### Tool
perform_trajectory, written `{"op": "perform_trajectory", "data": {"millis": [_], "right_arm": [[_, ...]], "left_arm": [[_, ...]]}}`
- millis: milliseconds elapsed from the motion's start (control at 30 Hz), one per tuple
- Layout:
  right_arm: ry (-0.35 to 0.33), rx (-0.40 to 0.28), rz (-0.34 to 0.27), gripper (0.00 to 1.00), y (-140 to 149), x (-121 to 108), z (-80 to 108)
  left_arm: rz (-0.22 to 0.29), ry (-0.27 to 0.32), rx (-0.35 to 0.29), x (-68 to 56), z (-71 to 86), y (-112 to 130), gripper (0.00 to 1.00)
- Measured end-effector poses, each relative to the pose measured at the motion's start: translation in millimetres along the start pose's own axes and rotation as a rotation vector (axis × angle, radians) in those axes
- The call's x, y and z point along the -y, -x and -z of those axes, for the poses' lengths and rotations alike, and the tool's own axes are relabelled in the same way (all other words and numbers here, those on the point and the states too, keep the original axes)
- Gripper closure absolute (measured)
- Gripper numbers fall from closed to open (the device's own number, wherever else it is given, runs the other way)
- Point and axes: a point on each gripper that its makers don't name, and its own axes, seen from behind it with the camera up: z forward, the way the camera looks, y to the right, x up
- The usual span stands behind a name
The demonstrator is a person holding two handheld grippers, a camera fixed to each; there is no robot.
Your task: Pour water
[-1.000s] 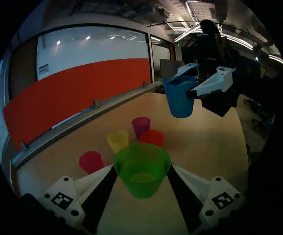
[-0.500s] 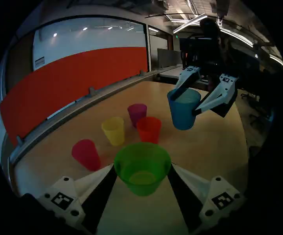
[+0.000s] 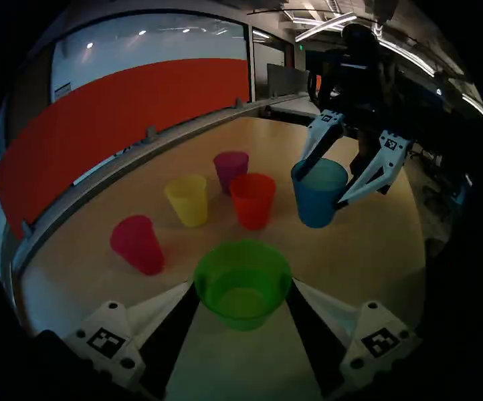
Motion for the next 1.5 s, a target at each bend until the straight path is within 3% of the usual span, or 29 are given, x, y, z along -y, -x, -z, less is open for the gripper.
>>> {"op": "perform_trajectory", "data": {"millis": [200, 700, 1500], "right_arm": [[0.003, 0.050, 0.005, 0.08, 17, -2, -10.6], [0.006, 0.100, 0.004, 0.08, 37, -6, -25.5], [0.027, 0.156, 0.015, 0.08, 54, -9, -23.2]], "left_arm": [[-0.006, 0.010, 0.035, 0.1, -8.6, 10, 0.14], [-0.008, 0.028, 0.074, -1.4, -23.2, 25, 0.14], [-0.005, 0.043, 0.112, -1.3, -21.8, 38, 0.13]]}}
